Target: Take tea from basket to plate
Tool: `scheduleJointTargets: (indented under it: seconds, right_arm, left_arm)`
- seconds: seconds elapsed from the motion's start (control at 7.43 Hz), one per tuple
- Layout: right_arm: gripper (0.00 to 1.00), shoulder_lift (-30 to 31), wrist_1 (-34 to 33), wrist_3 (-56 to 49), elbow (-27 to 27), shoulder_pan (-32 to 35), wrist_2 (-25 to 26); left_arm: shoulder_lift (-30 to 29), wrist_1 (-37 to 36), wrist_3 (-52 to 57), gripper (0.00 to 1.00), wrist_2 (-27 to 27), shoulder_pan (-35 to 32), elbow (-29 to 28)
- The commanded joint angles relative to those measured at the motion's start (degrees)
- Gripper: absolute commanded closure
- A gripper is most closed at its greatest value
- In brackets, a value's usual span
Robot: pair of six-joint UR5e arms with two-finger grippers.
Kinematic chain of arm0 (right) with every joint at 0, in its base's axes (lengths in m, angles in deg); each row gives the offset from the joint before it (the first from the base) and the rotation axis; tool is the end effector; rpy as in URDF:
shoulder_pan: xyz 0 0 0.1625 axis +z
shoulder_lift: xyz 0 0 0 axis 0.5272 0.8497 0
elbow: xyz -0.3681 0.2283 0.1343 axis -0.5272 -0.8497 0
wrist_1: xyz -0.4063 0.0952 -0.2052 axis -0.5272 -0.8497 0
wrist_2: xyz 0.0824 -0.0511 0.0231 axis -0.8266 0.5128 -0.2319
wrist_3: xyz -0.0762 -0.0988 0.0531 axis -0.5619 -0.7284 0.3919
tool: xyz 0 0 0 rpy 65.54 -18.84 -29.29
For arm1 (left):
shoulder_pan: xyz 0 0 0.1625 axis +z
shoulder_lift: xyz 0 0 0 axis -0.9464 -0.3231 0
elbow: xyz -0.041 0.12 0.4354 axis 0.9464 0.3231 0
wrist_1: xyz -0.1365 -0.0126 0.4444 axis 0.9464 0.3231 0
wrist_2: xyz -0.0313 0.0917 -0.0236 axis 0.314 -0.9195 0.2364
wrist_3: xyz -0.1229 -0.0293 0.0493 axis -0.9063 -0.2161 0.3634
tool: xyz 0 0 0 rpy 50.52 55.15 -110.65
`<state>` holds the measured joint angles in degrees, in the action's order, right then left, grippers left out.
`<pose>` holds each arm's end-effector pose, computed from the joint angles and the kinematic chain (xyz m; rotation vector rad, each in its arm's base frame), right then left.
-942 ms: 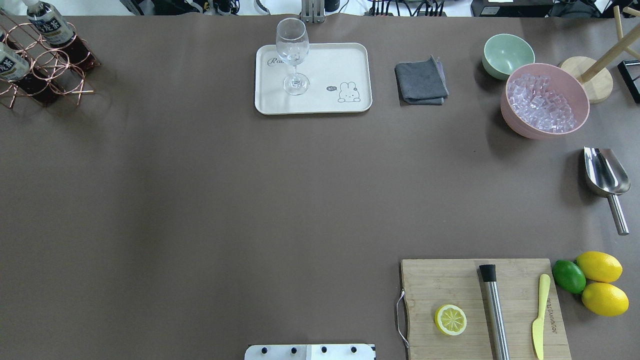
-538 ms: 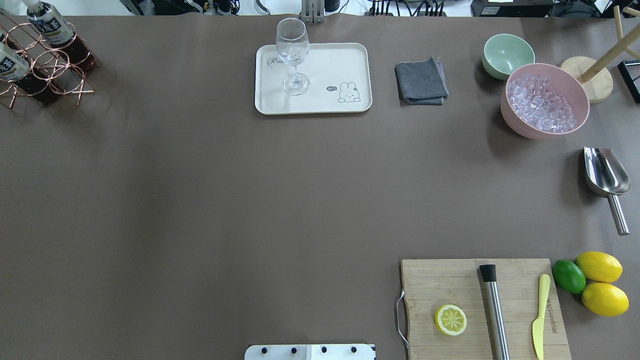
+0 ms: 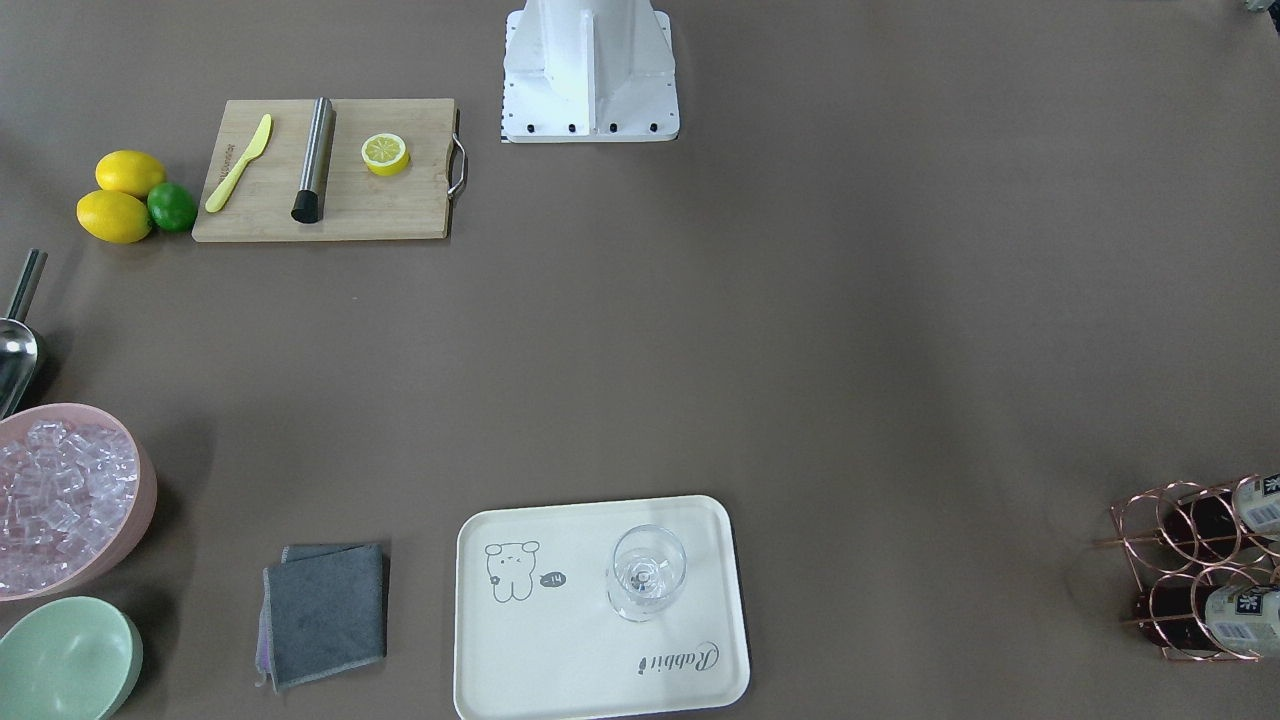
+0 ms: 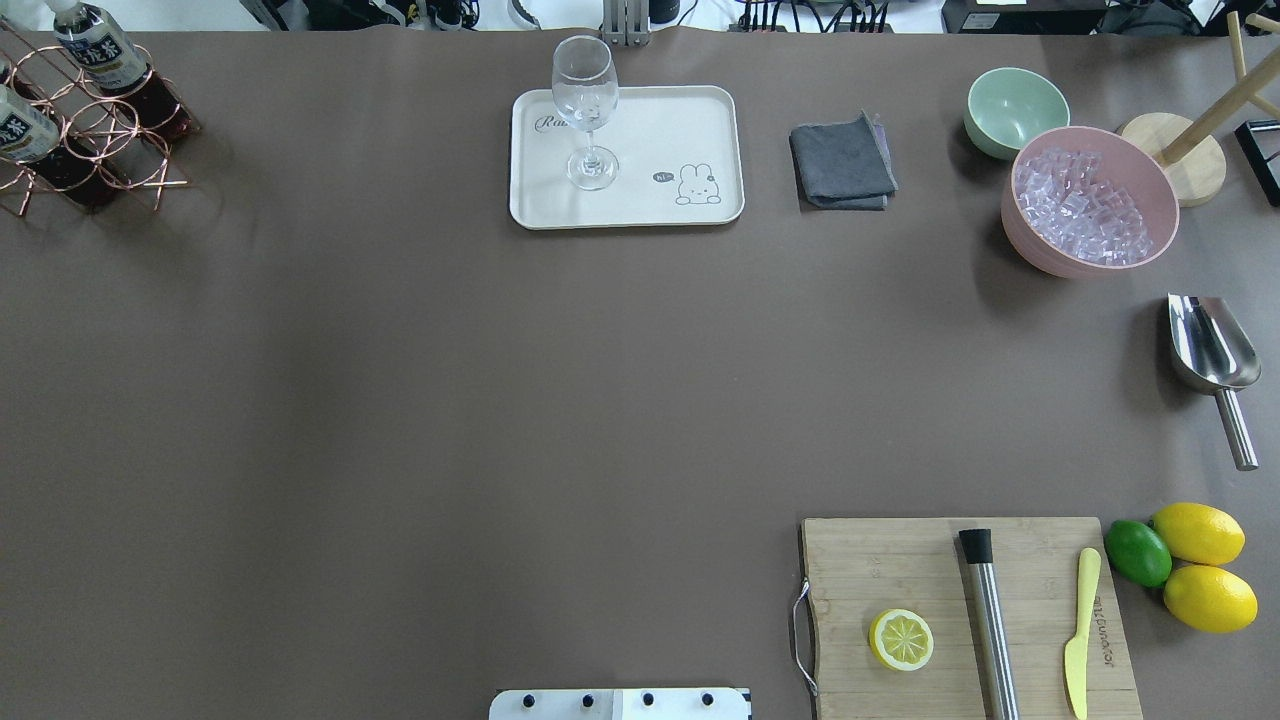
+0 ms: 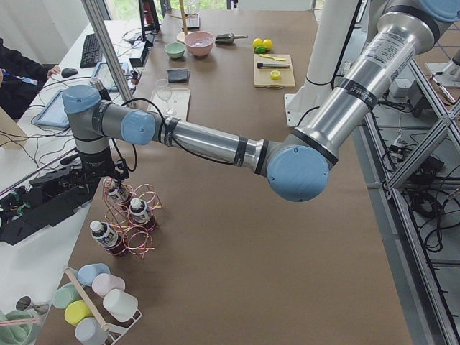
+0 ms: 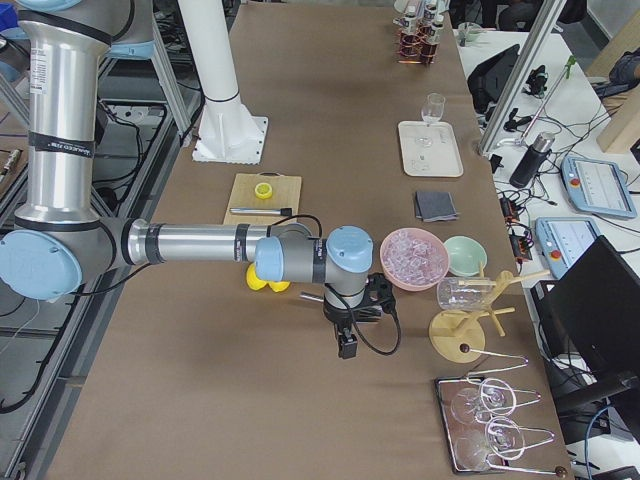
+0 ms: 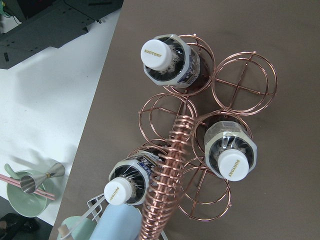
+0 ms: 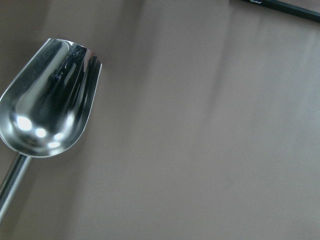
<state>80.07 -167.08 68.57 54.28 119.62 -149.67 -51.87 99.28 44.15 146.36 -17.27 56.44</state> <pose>0.0350 -0.4901 0.7085 0.0818 -0.6240 -0.3014 -0.0340 -0.8212 0.5067 0.5141 0.4379 1.0702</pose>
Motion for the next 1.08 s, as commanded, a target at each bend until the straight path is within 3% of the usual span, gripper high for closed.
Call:
scheduleJointTargets:
  seconds: [0.0, 0.13, 0.27, 0.67, 0.81, 0.94]
  right_arm:
    - [0.00, 0.08, -0.04, 0.18, -0.14, 0.00, -0.03]
    - [0.00, 0.08, -0.04, 0.53, -0.14, 0.00, -0.03]
    - [0.00, 0.08, -0.04, 0.62, -0.23, 0.00, -0.21]
    - [0.00, 0.17, -0.13, 0.71, -0.23, 0.00, -0.56]
    - [0.00, 0.17, -0.13, 0.80, -0.23, 0.00, -0.65]
    - [0.00, 0.17, -0.13, 0.80, -0.23, 0.00, -0.65]
  left_arm:
    - [-0.22, 1.99, -0.06, 0.07, 0.22, 1.14, -0.51]
    - [-0.22, 2.70, -0.06, 0.07, 1.01, 1.57, -0.86]
    - [-0.13, 4.27, -0.06, 0.14, 1.89, 1.66, -1.91]
    - [0.31, 6.13, 0.64, 0.89, 2.69, 1.32, -2.36]
    - [0.22, 6.05, 0.12, 1.00, 2.69, 1.14, -2.27]
    - [0.22, 5.96, 0.03, 1.00, 2.86, 0.70, -2.27]
